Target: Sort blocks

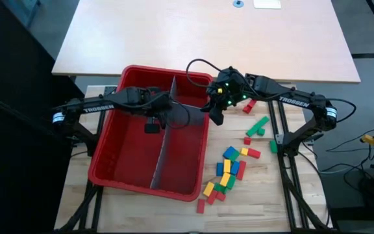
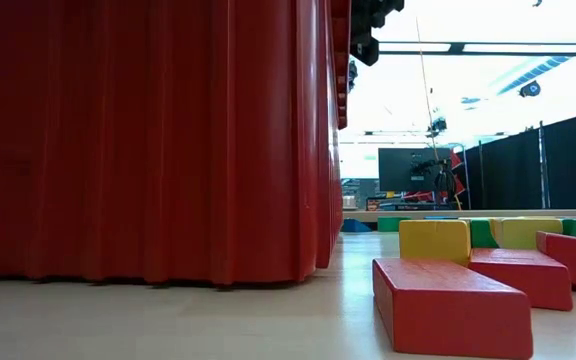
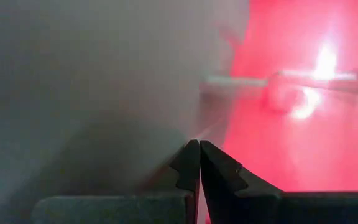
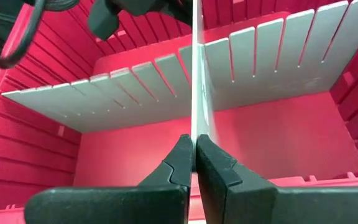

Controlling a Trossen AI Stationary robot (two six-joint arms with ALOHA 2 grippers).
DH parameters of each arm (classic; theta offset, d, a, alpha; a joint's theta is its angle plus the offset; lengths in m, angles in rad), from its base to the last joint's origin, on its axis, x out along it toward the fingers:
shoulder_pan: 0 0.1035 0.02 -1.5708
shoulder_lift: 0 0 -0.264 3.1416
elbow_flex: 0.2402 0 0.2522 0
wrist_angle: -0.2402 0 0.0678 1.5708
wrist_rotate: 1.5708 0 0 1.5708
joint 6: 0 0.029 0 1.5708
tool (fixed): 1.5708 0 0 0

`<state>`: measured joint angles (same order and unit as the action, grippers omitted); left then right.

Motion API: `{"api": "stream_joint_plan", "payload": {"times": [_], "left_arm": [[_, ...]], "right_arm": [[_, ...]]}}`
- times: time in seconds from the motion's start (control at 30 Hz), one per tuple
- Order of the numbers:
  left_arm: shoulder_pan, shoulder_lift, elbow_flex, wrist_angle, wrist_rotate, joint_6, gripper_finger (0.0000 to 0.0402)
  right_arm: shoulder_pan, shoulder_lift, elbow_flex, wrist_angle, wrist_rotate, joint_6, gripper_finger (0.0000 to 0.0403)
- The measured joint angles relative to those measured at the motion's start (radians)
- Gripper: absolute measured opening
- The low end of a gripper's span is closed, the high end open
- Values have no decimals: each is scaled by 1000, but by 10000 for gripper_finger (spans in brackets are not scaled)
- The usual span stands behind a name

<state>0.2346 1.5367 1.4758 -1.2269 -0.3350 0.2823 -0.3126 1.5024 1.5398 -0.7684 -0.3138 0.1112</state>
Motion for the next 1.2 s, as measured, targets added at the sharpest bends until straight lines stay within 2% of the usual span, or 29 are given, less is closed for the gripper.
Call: {"api": "stream_joint_plan", "payload": {"times": [0.77,1.1,1.2], "left_arm": [[20,-3,0,57,53,-9,0],[7,-15,27,79,128,-16,0],[3,-12,79,99,223,-20,0]], "right_arm": [[-19,-2,-2,-14,-7,-11,0],[-21,-2,-2,-15,-4,-20,0],[-21,-2,-2,-13,-4,-25,0]]}}
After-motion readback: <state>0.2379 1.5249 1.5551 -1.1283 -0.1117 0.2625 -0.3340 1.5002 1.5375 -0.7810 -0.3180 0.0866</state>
